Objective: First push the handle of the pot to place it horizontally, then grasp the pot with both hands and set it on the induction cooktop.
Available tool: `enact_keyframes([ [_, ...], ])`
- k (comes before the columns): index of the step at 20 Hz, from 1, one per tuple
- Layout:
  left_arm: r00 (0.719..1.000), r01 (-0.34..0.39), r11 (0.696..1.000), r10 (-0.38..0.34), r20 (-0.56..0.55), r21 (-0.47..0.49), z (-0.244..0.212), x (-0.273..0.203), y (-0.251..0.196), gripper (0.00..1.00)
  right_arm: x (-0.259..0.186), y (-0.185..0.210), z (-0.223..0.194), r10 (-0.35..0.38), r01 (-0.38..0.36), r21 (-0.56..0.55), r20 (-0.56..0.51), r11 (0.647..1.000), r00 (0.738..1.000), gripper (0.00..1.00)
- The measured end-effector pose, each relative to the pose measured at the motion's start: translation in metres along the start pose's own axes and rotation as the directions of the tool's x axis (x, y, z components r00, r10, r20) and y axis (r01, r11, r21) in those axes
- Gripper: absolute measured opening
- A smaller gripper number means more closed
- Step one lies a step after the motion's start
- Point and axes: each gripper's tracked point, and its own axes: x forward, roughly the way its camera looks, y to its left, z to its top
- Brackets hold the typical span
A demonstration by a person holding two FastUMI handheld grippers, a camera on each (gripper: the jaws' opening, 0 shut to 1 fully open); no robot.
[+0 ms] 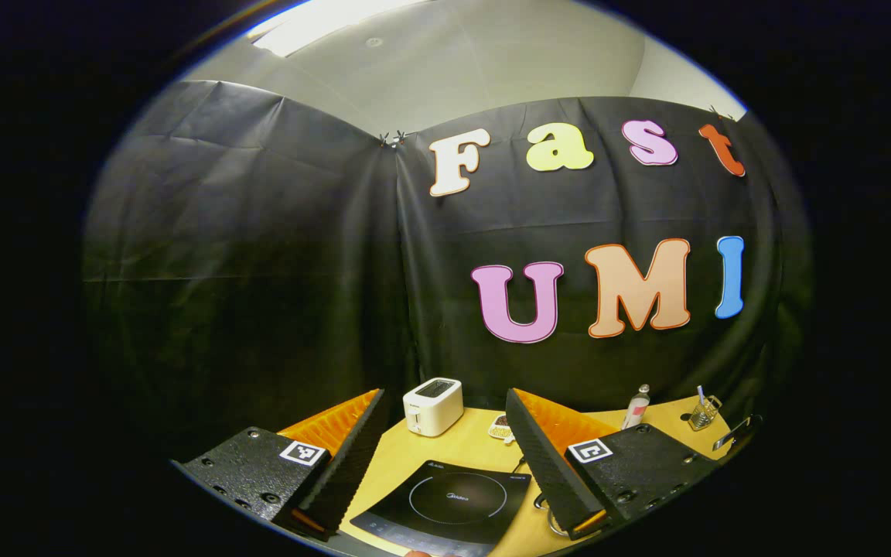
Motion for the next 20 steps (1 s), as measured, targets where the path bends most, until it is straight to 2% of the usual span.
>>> enact_keyframes([
  [5, 1.0, 0.008, 1.0, -0.008, -0.024, -0.008, -0.011, -0.006, -0.018, 0.98, 0.003, -0.021, 0.009, -0.009, 0.009, 0.012, 0.03, 1.0, 1.0, 0.03],
  [13, 0.994, 0.086, 0.996, -0.088, -0.061, -0.031, -0.023, 0.008, -0.058, 0.99, 0.01, -0.042, 0.017, -0.051, 0.048, 0.044, 0.064, 0.998, 0.997, 0.03],
  [14, 0.994, 0.092, 0.995, -0.094, -0.063, -0.032, -0.023, 0.011, -0.061, 0.99, 0.011, -0.046, 0.017, -0.065, 0.062, 0.041, 0.061, 0.997, 0.996, 0.0],
  [15, 0.993, 0.099, 0.994, -0.101, -0.065, -0.033, -0.024, 0.014, -0.065, 0.98, 0.012, -0.047, 0.018, -0.071, 0.068, 0.046, 0.063, 0.997, 0.996, 0.02],
  [20, 0.986, 0.136, 0.991, -0.137, -0.091, -0.011, -0.04, 0.031, -0.078, 0.99, 0.021, -0.054, 0.025, -0.097, 0.092, 0.083, 0.062, 0.992, 0.993, 0.02],
])
